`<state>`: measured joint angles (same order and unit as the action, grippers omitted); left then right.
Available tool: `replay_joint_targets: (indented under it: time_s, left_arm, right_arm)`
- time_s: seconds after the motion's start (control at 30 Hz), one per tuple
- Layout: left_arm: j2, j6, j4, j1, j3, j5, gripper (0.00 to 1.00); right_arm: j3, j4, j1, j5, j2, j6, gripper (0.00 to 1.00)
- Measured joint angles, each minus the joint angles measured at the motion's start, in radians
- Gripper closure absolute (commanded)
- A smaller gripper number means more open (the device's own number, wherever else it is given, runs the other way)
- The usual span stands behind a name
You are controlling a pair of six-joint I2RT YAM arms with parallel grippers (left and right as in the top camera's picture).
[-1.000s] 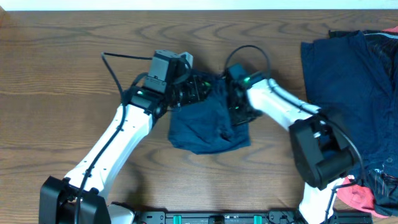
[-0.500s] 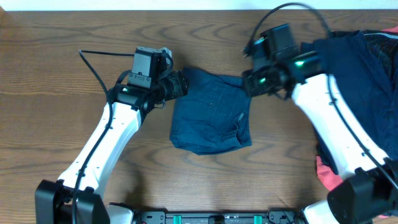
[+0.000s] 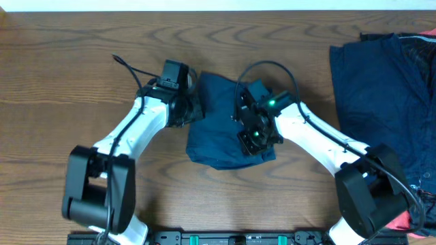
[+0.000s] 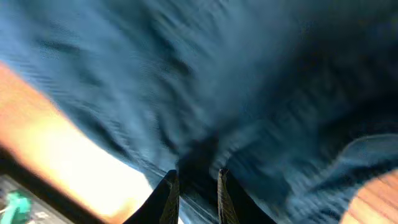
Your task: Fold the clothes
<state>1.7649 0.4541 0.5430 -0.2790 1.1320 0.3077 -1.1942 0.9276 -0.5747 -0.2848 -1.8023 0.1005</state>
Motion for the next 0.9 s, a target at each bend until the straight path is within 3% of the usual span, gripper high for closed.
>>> replay_joint_targets:
  time_s: [0.13,0.27,0.43,0.57,0.7,0.9]
  left_arm:
    - [0.044,-0.006,0.067,-0.014,0.0,0.0,0.55]
    - [0.064,-0.002,0.127,-0.046,-0.002,-0.001,0.78]
    - [0.065,0.007,0.266,-0.103,-0.003,0.0,0.78]
    - [0.065,0.064,0.407,-0.155,-0.005,0.003,0.75]
    - [0.065,0.117,0.484,-0.204,-0.008,0.002,0.62]
    - [0.052,0.156,0.546,-0.235,-0.01,-0.01,0.5]
  right_arm:
    - [0.058,-0.027,0.013,0.077,-0.017,0.01,0.75]
    - [0.096,-0.09,0.058,0.153,-0.022,0.014,0.71]
    - [0.103,-0.212,0.115,0.216,-0.022,0.018,0.68]
    - [0.104,-0.386,0.155,0.251,-0.023,0.021,0.67]
    - [0.097,-0.486,0.178,0.269,-0.023,0.021,0.66]
    - [-0.051,-0.26,0.179,0.274,-0.02,0.024,0.59]
